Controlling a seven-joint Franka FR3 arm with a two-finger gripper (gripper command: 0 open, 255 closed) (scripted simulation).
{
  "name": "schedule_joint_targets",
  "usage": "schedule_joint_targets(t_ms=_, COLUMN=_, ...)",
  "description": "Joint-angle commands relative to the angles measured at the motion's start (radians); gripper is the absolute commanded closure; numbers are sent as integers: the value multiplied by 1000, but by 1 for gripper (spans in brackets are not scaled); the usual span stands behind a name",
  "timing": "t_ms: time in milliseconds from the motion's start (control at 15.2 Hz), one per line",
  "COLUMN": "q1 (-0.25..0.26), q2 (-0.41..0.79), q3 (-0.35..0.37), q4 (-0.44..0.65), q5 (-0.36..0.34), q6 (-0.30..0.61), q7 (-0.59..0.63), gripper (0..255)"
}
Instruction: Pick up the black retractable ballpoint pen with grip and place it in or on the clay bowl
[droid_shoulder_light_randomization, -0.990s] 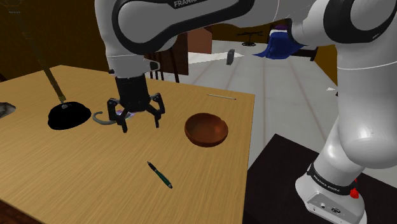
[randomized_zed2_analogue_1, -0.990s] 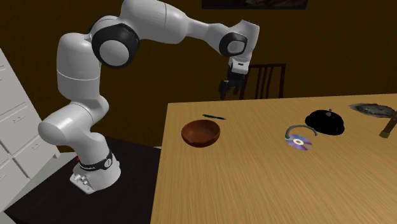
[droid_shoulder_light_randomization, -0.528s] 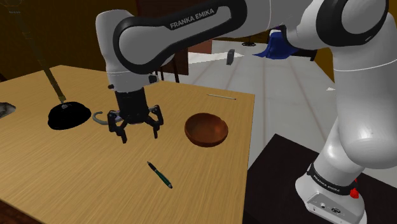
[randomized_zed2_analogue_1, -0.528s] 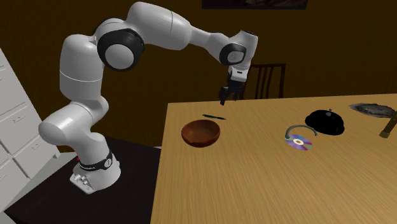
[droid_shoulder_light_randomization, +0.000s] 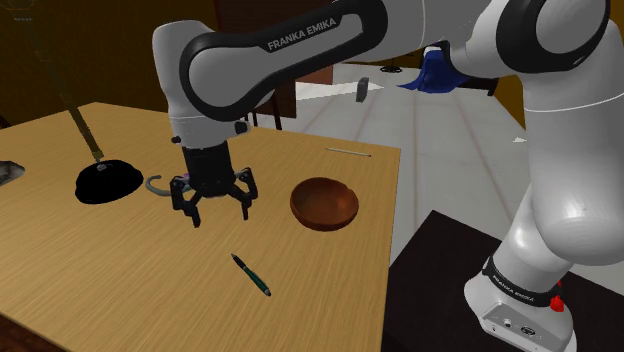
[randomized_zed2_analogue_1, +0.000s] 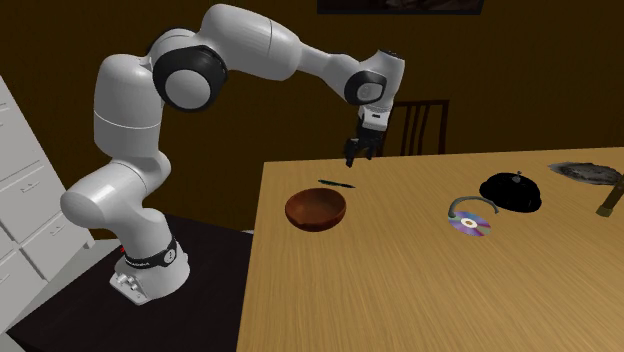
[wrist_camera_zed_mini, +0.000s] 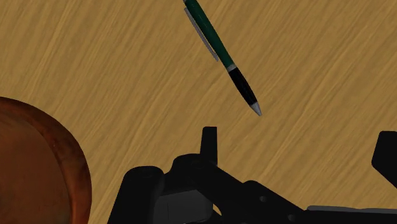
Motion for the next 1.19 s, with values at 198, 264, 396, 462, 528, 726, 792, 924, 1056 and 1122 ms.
schedule_joint_targets(t_ms=198, q1=0, q2=0, q3=0, q4=0, q5=0, q6=0, q7=0, gripper=255)
schedule_joint_targets(t_ms=264, q1=0, q2=0, q3=0, q4=0, q5=0, q6=0, q7=0, gripper=255)
schedule_joint_targets(t_ms=396, q1=0, q2=0, q3=0, q4=0, q5=0, q6=0, q7=0, gripper=255)
schedule_joint_targets(t_ms=462, q1=0, q2=0, q3=0, q4=0, q5=0, q6=0, q7=0, gripper=255)
schedule_joint_targets(t_ms=528, q1=0, q2=0, q3=0, q4=0, q5=0, q6=0, q7=0, gripper=255)
schedule_joint_targets(t_ms=726, q1=-7, q2=-27, q3=17, q4=-65, q5=-18, q6=51, q7=-79, gripper=0)
schedule_joint_targets(t_ms=792, q1=-16, q2=-54, q3=34, q4=-132, q5=-36, q6=105, q7=-158, gripper=0)
schedule_joint_targets(t_ms=924, q1=-39, q2=-108, q3=69, q4=-266, q5=-68, q6=221, q7=-318, gripper=0)
schedule_joint_targets(t_ms=1056, q1=-63, q2=-153, q3=98, q4=-386, q5=-95, q6=334, q7=-463, gripper=0)
schedule_joint_targets(t_ms=1122, q1=-60, q2=-145, q3=96, q4=-390, q5=-101, q6=345, q7=-459, gripper=0)
